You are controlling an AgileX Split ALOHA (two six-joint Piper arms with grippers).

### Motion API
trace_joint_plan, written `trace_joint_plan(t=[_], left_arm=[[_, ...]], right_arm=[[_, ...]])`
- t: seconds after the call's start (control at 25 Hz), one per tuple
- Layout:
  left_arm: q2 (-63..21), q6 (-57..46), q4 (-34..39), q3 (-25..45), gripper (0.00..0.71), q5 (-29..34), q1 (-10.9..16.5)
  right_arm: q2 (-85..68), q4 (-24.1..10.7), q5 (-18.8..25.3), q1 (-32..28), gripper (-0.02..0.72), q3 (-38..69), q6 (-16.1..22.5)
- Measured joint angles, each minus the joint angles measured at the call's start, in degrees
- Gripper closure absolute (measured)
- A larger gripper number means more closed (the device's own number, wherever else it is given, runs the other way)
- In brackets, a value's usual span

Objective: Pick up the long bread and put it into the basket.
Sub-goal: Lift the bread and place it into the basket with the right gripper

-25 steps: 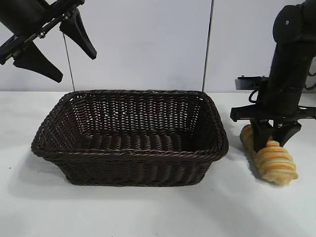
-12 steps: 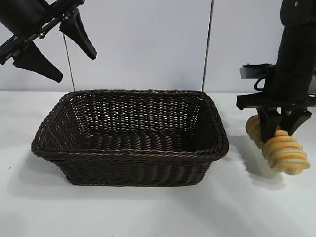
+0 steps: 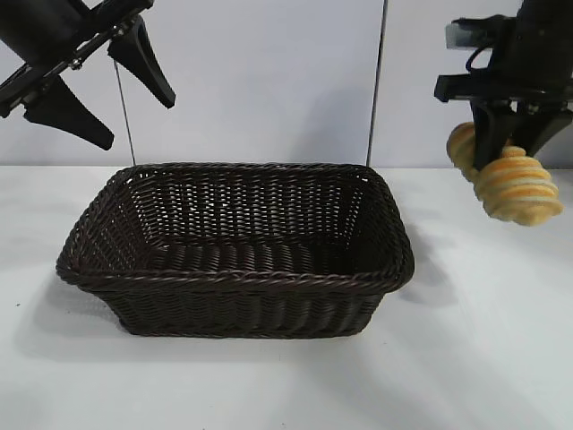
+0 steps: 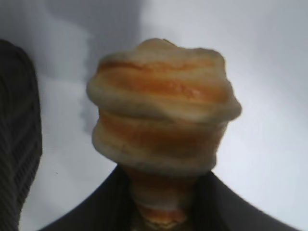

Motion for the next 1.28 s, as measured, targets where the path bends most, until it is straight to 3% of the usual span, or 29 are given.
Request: trace_joint_plan(t=[0.28, 0.64, 0.96, 1.28], left_arm=[[0.0, 0.0, 0.0, 0.0, 0.170, 0.0, 0.0], [0.0, 0.0, 0.0, 0.0, 0.170, 0.0, 0.0], [0.0, 0.0, 0.0, 0.0, 0.170, 0.0, 0.0], [0.0, 0.0, 0.0, 0.0, 0.170, 0.5, 0.0]], right_arm=[[0.0, 5.5, 0.5, 0.2, 0.461, 0.0, -1.8], [0.0, 5.8, 0.3, 9.7, 0.461, 0.0, -2.2], [0.1, 6.0, -5.1, 20.2, 0.461, 0.0, -4.7], [4.1, 6.7, -9.0, 24.5, 0.461, 0.0, -5.1]])
